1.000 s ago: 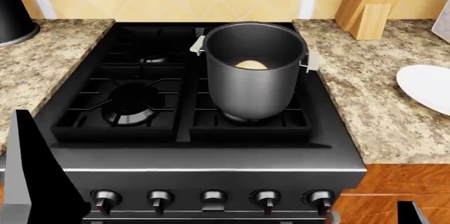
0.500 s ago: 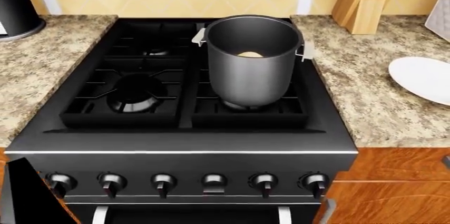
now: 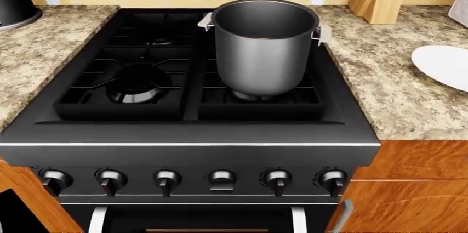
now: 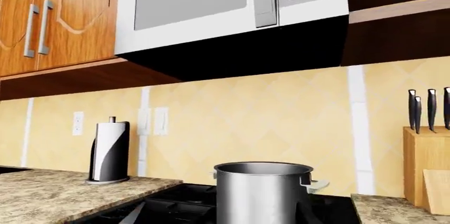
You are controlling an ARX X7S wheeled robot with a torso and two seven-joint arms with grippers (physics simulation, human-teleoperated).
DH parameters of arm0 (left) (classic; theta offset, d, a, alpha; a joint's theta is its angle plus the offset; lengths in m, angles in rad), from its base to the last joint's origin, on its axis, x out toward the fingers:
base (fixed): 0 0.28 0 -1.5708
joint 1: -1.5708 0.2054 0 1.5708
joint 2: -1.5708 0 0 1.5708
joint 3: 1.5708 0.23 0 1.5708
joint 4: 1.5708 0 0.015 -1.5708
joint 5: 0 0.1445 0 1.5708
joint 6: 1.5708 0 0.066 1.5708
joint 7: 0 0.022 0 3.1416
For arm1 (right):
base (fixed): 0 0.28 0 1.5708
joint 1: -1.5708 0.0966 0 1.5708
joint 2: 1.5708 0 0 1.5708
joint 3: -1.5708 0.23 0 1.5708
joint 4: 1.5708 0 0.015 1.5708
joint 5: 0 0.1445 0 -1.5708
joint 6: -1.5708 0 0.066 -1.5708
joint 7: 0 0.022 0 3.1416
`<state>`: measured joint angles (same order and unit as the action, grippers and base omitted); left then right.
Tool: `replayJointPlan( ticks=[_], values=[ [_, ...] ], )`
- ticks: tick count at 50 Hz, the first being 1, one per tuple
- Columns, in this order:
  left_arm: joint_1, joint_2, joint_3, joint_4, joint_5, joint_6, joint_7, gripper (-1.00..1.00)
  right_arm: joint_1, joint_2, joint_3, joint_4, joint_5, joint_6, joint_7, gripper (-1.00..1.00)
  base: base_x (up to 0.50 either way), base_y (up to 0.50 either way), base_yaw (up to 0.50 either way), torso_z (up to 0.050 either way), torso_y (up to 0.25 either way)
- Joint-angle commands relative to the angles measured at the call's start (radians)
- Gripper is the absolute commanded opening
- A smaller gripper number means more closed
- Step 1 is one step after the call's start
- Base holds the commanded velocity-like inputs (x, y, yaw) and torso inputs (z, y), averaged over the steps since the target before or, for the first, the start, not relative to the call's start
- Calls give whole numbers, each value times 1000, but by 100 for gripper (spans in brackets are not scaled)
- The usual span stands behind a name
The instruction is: Frozen meat rests on a plate on the counter. Retrieve the meat and place it in a pot on a burner. Then turn the burner on.
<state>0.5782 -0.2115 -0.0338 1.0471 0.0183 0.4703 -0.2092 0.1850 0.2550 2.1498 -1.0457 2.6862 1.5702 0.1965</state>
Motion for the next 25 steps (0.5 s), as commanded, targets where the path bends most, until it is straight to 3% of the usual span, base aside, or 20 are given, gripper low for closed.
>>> replayJointPlan(
  ticks=[1,25],
  values=[
    [2,160,-56,0,-3,23,191,100,-59,5,48,-1,-83,1,-107,100,0,0,0,-50,0],
    [-6,185,-53,0,-12,22,230,100,-73,38,-10,-1,-75,1,-19,100,0,0,0,-50,0]
  ],
)
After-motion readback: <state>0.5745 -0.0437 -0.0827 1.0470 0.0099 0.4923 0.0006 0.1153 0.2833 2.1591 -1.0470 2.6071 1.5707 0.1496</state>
